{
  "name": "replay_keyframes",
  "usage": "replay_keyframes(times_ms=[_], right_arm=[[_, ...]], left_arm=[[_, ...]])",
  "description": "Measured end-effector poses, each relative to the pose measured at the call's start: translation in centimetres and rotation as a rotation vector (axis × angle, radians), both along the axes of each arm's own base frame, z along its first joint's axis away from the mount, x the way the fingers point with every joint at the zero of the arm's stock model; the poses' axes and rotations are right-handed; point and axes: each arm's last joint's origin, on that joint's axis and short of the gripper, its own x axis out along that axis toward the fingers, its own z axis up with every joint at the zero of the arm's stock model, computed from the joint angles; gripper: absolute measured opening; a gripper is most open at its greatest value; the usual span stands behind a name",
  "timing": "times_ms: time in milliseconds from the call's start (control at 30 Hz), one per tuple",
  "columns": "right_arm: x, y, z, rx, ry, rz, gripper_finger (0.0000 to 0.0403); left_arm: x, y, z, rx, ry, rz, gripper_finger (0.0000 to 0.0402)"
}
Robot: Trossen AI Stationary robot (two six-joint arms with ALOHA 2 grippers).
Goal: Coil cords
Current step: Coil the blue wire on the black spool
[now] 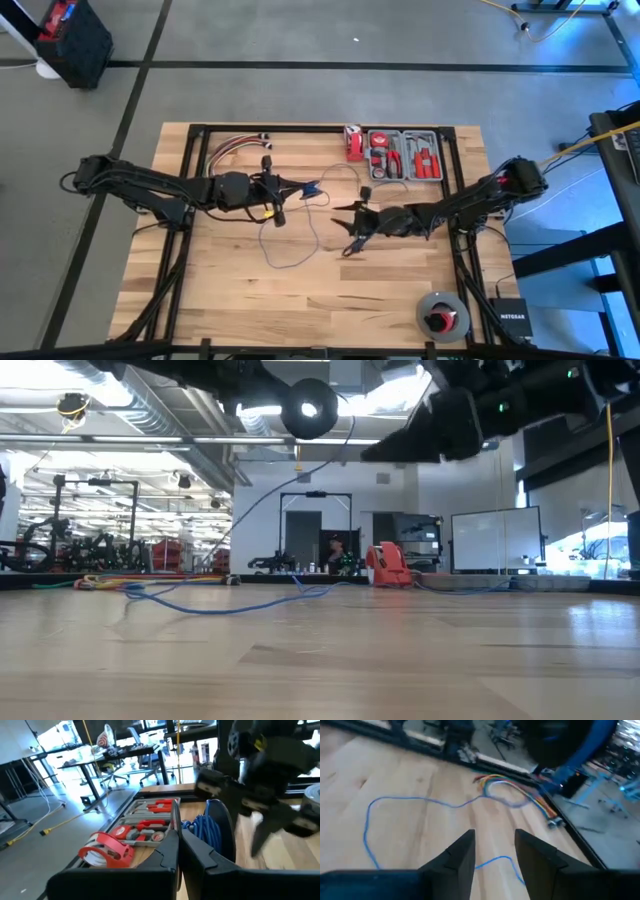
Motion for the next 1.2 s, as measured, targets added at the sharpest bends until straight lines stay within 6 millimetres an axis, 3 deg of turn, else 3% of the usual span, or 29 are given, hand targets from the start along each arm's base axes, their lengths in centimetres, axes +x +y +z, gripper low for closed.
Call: replay_keyframes(times_ms=[100, 267, 400, 567, 833, 1100, 1200], right_arm=[[1.1, 0.3, -1.2, -0.097, 0.073, 0.034, 0.0142], [3.7, 1.2, -1.1, -0.261, 0.100, -0.005, 0.0142], [4.8, 0.5, -1.3, -0.088, 0.041, -0.168, 0.0142], [5.1, -0.9, -2.9, 0.201, -0.046, -0.173, 0.0142], [6.3, -2.9, -3.9, 0.318, -0.247, -0.093, 0.0142], [6.4, -3.0, -4.4, 0.332, -0.244, -0.097, 0.0142], [6.4, -3.1, -4.7, 0.263, -0.211, -0.139, 0.0142]], left_arm=[[0.0, 0.0, 0.0, 0.000, 0.004, 0.001, 0.0001], [0.0, 0.0, -0.1, -0.003, 0.007, 0.001, 0.0002], [0.0, 0.0, -0.1, -0.004, 0.008, 0.001, 0.0002], [0.0, -0.1, -0.1, -0.009, 0.011, -0.003, 0.0001], [0.0, -0.3, 0.0, -0.001, 0.004, -0.012, 0.0001], [0.0, -0.3, 0.0, 0.000, 0.001, -0.012, 0.0001], [0.0, -0.3, 0.3, -0.009, -0.033, -0.004, 0.0002]])
